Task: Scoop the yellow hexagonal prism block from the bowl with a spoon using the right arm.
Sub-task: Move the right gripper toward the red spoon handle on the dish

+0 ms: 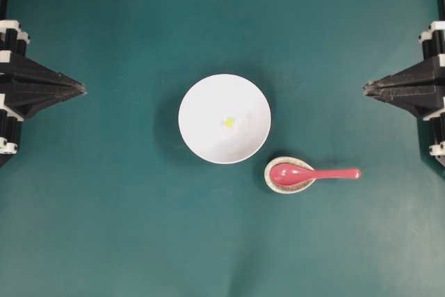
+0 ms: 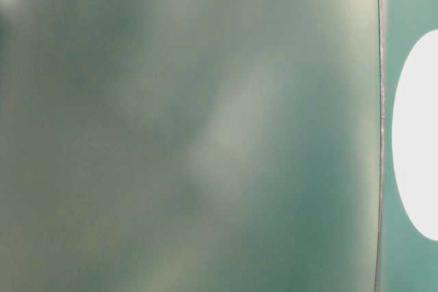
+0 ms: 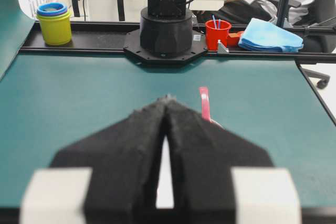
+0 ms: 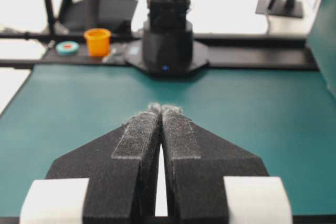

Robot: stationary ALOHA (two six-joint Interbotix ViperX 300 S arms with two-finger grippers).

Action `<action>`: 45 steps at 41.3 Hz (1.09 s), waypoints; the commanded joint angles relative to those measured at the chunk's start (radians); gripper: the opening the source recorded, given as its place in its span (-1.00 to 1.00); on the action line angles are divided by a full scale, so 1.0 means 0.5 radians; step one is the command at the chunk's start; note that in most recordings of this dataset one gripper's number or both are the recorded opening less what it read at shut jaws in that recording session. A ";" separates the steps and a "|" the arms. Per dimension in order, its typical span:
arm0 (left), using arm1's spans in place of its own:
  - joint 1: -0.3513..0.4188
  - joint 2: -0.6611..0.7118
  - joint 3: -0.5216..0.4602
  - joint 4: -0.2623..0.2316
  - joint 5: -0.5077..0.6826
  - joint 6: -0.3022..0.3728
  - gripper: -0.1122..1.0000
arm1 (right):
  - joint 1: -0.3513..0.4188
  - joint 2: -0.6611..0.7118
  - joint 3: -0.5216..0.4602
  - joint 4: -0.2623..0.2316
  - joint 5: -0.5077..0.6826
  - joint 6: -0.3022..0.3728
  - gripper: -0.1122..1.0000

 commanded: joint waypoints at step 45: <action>-0.015 0.095 -0.055 0.015 -0.003 0.003 -0.78 | -0.006 0.110 -0.034 0.117 0.193 0.031 0.22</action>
